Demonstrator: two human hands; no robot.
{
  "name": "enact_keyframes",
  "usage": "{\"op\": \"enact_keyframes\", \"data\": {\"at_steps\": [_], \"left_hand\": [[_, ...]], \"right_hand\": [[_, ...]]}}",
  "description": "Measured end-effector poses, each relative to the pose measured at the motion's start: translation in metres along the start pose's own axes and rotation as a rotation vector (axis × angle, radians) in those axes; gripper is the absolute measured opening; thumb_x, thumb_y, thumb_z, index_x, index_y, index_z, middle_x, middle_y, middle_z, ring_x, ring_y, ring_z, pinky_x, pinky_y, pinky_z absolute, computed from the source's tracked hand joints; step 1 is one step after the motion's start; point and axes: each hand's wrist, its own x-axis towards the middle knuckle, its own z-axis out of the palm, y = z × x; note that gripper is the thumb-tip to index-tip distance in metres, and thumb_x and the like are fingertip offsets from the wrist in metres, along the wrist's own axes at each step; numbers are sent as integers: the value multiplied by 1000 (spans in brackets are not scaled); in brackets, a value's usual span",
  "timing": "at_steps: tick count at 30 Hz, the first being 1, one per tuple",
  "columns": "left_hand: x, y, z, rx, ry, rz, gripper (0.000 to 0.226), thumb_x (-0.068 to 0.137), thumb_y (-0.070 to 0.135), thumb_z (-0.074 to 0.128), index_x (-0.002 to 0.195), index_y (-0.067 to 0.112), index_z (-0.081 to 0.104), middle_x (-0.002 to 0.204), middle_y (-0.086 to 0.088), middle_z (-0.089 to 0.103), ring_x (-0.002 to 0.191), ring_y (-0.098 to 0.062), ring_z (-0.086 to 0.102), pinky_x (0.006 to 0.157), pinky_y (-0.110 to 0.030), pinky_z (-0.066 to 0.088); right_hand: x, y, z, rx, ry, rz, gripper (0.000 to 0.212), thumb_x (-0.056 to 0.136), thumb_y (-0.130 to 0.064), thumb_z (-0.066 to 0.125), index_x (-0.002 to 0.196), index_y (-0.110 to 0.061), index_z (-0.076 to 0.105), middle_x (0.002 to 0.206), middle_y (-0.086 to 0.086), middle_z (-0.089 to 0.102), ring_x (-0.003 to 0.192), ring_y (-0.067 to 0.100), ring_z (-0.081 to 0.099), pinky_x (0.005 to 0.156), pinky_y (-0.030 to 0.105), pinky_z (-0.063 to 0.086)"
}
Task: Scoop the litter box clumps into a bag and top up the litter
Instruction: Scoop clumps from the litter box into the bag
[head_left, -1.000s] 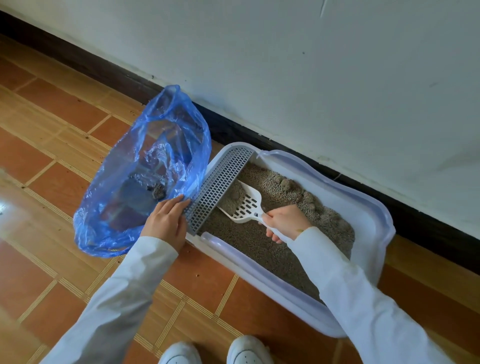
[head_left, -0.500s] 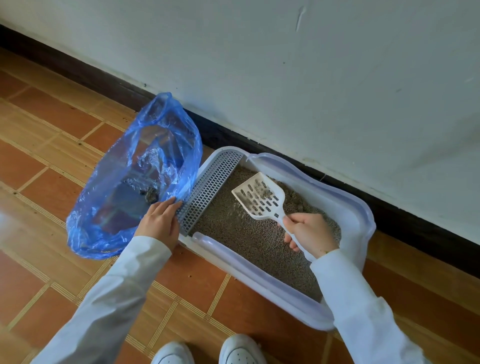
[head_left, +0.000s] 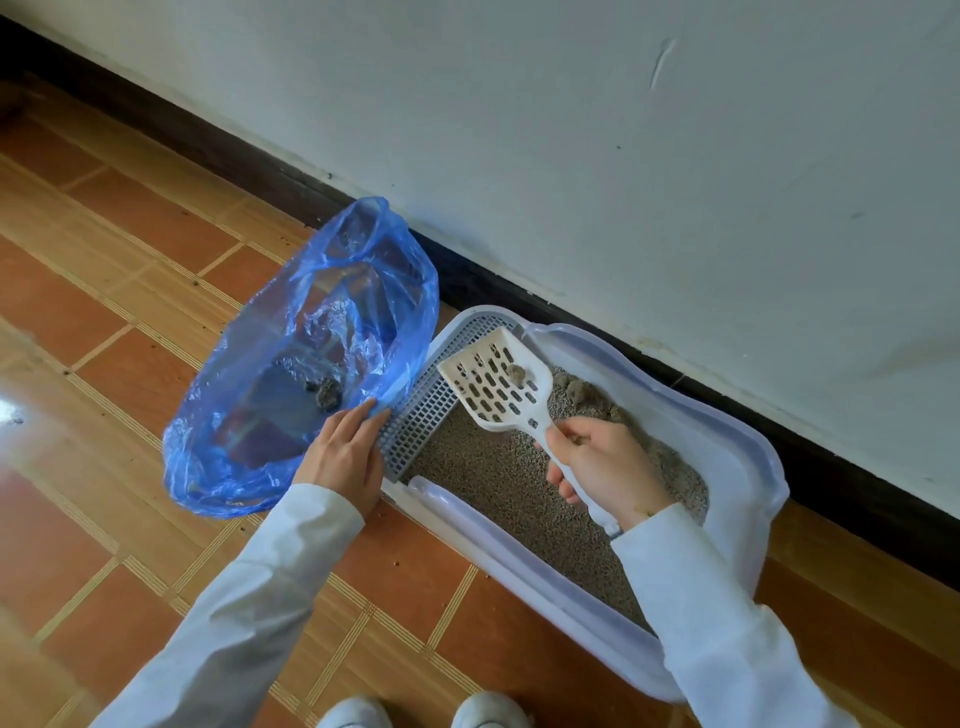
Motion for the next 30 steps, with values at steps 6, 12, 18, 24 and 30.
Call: {"op": "enact_keyframes", "data": {"at_steps": [6,12,18,24,30], "left_hand": [[0,-5,1,-45,-2,4,48,80,16,34,113,-2,65,113,-20,65,94,-41,64,78,-51,55],[3,-6,-3,-71,-22,-5,47,82,16,33,111,1,67,113,-18,67,95,-38,65,77,-49,56],[1,-9,-5,-90,-49,-4,47,83,17,33,116,4,65,118,-15,65,101,-37,63,84,-48,54],[0,-6,-5,-89,-28,-7,47,82,15,34,115,1,65,120,-18,63,104,-39,62,84,-49,54],[3,2,-4,-64,5,28,48,81,11,34,119,-1,61,122,-22,60,105,-43,59,87,-51,51]], "right_hand": [[35,-58,51,-224,-99,-185,24,92,-38,52,84,-20,65,64,1,70,57,14,64,65,36,58],[62,-91,95,-526,-105,-286,19,93,-33,53,89,-15,57,87,6,64,86,30,61,77,43,51],[65,-96,114,-960,69,-580,14,96,-17,48,111,-14,47,102,12,62,95,31,58,67,36,36],[54,-96,109,-1019,152,-655,21,96,-14,47,117,-14,43,103,11,60,94,29,56,68,34,33],[21,-64,52,-714,67,-249,22,98,-31,40,101,-14,53,89,4,61,79,24,58,69,38,49]]}}
